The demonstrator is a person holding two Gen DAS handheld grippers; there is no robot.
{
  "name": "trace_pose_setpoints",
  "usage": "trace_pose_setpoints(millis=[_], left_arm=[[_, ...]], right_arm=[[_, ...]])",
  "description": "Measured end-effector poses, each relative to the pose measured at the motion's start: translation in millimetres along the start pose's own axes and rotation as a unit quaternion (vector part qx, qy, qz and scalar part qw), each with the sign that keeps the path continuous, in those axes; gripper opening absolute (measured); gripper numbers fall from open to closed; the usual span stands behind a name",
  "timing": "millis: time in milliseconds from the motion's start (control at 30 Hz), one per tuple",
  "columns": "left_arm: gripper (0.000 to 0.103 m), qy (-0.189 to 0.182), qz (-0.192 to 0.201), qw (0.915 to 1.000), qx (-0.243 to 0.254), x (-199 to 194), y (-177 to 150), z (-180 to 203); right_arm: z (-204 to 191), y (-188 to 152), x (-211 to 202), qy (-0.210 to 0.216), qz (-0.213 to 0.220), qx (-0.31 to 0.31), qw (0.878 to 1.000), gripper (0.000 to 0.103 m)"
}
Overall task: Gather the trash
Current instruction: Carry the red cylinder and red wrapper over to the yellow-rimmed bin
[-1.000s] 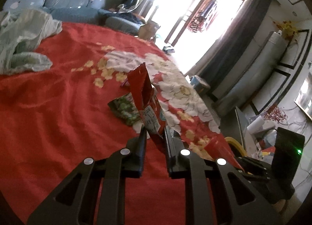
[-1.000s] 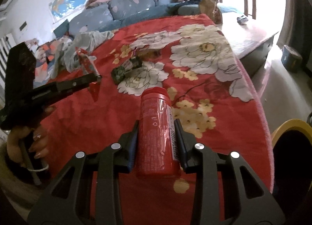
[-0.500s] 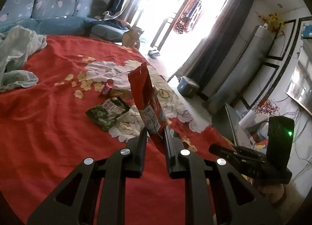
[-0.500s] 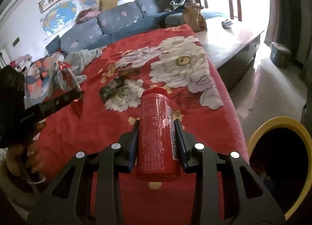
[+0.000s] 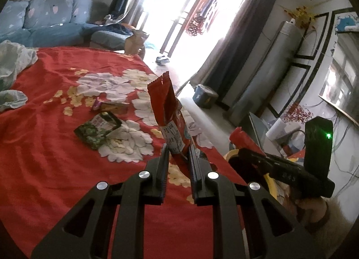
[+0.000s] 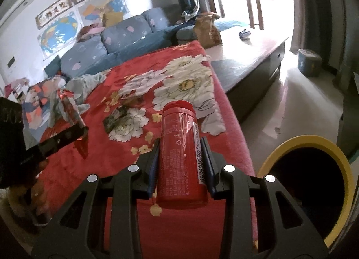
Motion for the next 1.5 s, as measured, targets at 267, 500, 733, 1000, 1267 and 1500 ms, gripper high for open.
trace_pose_setpoints(millis=[267,500,733,1000,1267,1500], left_arm=[[0.016,-0.016,-0.013,0.9995,0.022,9,-6,24],[0.016,-0.028,-0.024,0.9985,0.042,15,-13,45],[0.016,-0.043,-0.037,0.9963,0.065,25,-22,68],[0.016,-0.061,-0.055,0.9926,0.090,37,-32,95],[0.016,-0.085,-0.069,0.9864,0.122,51,-43,132],[0.016,-0.104,-0.087,0.9805,0.142,69,-56,160]], right_arm=[[24,1,-15,-0.017,0.015,0.025,0.999,0.027],[45,1,-25,-0.033,0.027,0.046,0.998,0.027],[67,-1,-35,-0.050,0.039,0.071,0.995,0.027],[98,-3,-50,-0.071,0.058,0.103,0.990,0.027],[135,-7,-67,-0.099,0.075,0.138,0.983,0.027],[170,-19,-79,-0.127,0.082,0.174,0.973,0.027]])
Point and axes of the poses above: each gripper's, at about its wrist camera, not at the fingertips, and x roughly the way its jaws point, z to its right, y to its top, the point moved 10 cm from there along x, roughly the way its jaws point, and after that the axes turned 3 degrees about -x, right-handed, at the moved point
